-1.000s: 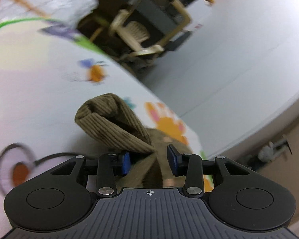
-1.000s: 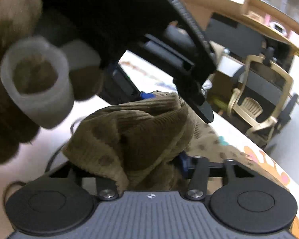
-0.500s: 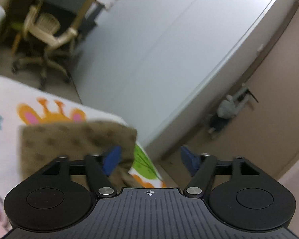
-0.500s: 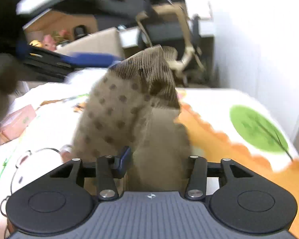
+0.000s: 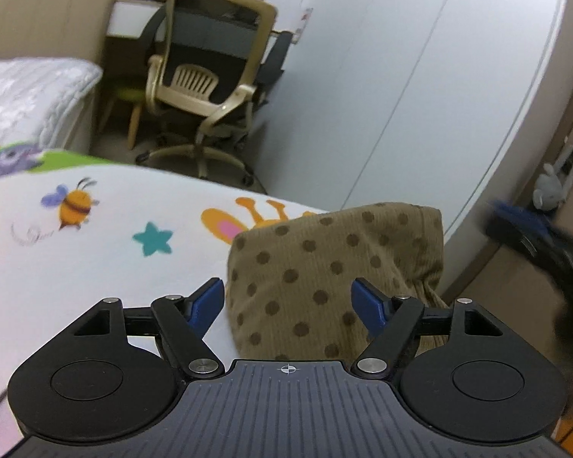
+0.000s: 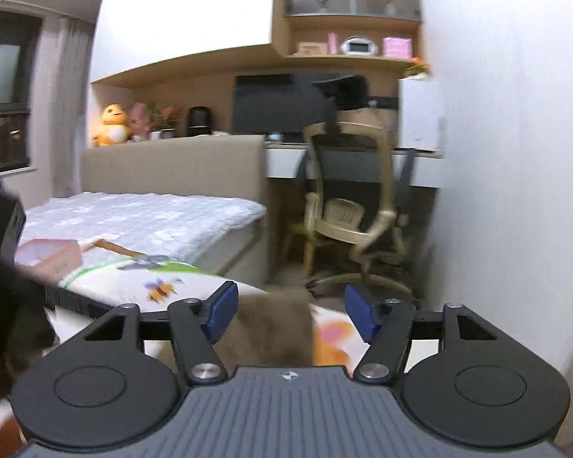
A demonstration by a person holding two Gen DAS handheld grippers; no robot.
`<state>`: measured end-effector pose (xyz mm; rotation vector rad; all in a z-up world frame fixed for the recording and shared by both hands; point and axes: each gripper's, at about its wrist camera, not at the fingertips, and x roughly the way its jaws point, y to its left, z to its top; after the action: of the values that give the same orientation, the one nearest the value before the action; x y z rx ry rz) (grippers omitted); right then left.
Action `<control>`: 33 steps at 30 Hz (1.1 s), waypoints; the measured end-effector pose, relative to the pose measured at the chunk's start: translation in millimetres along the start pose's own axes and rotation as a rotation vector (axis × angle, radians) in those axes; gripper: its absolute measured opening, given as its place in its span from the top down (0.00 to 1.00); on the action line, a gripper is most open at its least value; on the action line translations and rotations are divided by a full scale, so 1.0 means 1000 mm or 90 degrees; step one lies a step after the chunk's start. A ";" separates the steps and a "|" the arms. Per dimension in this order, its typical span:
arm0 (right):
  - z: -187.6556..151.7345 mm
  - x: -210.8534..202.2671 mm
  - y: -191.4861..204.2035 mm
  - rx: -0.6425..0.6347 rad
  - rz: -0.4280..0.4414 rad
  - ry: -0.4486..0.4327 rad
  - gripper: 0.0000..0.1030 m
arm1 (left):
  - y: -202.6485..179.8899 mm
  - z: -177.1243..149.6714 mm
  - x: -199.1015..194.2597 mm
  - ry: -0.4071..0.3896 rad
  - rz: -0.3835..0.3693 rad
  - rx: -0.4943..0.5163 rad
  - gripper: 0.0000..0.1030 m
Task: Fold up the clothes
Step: 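Fold the hem up over the dress with both tools and release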
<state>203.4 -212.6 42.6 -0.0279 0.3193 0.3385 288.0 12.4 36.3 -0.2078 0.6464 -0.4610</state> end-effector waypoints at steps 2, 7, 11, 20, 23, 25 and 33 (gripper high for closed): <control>0.006 0.047 -0.002 -0.001 -0.009 0.060 0.39 | -0.007 0.000 0.001 -0.003 0.014 0.030 0.23; -0.045 0.132 -0.024 -0.036 -0.100 0.217 0.39 | -0.007 0.003 0.014 0.013 0.051 0.073 0.22; -0.062 0.127 -0.044 -0.022 -0.127 0.230 0.38 | 0.001 0.002 0.033 0.033 0.093 0.087 0.22; -0.080 0.003 -0.056 0.032 -0.051 0.145 0.34 | 0.010 0.021 0.003 -0.025 -0.032 0.006 0.18; -0.088 -0.019 -0.036 0.012 0.010 0.109 0.34 | -0.016 0.026 0.009 -0.035 -0.109 0.036 0.14; -0.090 -0.027 -0.015 -0.017 0.062 0.094 0.31 | -0.027 0.026 0.027 -0.008 -0.123 0.049 0.13; -0.117 0.009 0.017 -0.012 0.120 0.196 0.19 | -0.004 0.012 0.086 0.064 -0.079 0.026 0.22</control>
<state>170.3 -203.2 -71.1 -0.0696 0.6259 0.5256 354.3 -31.5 1.2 -0.1876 0.7246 -0.6072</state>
